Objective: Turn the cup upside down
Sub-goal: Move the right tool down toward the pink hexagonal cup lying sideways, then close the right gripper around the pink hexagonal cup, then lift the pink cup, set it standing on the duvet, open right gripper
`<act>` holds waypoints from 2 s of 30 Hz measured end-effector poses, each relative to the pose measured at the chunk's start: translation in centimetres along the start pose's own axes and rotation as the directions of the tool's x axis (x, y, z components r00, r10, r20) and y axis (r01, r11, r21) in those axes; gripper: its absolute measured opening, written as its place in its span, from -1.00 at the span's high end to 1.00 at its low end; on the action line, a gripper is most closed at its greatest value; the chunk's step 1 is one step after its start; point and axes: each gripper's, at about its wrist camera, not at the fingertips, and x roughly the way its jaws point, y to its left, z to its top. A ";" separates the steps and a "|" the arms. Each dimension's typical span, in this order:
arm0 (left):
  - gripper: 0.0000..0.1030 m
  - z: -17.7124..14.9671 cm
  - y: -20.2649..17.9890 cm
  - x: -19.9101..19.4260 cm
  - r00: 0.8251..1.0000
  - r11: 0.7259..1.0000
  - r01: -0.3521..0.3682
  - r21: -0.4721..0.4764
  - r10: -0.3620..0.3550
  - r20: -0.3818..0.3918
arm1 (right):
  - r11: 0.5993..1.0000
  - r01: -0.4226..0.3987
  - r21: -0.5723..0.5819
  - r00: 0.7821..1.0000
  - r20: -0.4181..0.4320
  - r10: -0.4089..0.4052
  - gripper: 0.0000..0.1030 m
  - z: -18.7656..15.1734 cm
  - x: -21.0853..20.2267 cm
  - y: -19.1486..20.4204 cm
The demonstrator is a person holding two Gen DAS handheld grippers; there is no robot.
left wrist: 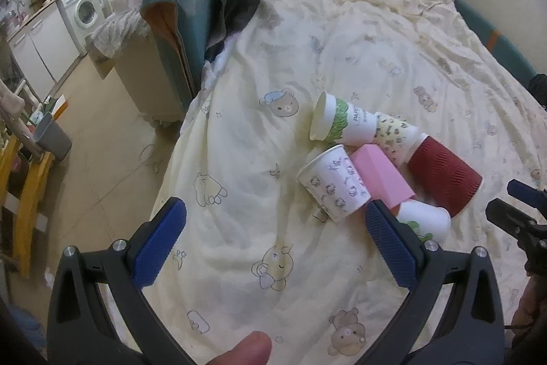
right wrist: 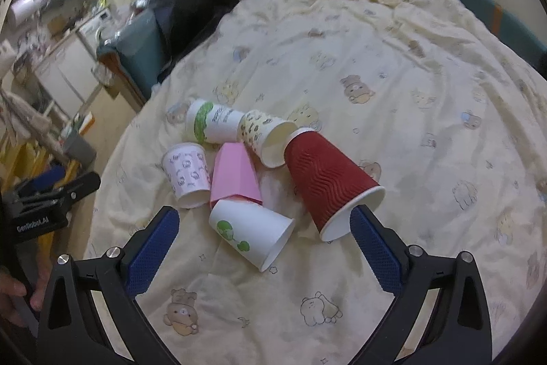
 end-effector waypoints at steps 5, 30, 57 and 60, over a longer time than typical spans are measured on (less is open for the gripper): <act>-1.00 0.3 0.4 1.5 1.000 1.000 -0.005 -0.005 0.005 -0.026 | 0.998 -0.069 0.010 0.995 -0.071 0.070 -0.76 1.1 2.3 -0.2; -1.00 0.7 0.9 4.1 0.995 1.000 0.009 -0.012 -0.010 -0.098 | 0.974 -0.161 0.160 0.844 -0.489 0.220 -0.25 3.4 18.5 0.3; -1.00 -2.7 -0.8 -5.3 0.999 0.999 0.044 0.017 -0.044 -0.020 | 0.951 -0.255 0.175 0.936 -0.201 0.288 -0.23 2.2 1.9 1.6; -1.00 -4.6 -0.5 -6.1 0.998 0.999 0.044 0.000 -0.044 -0.052 | 0.948 -0.262 0.179 0.933 -0.202 0.296 -0.23 -0.3 0.0 2.3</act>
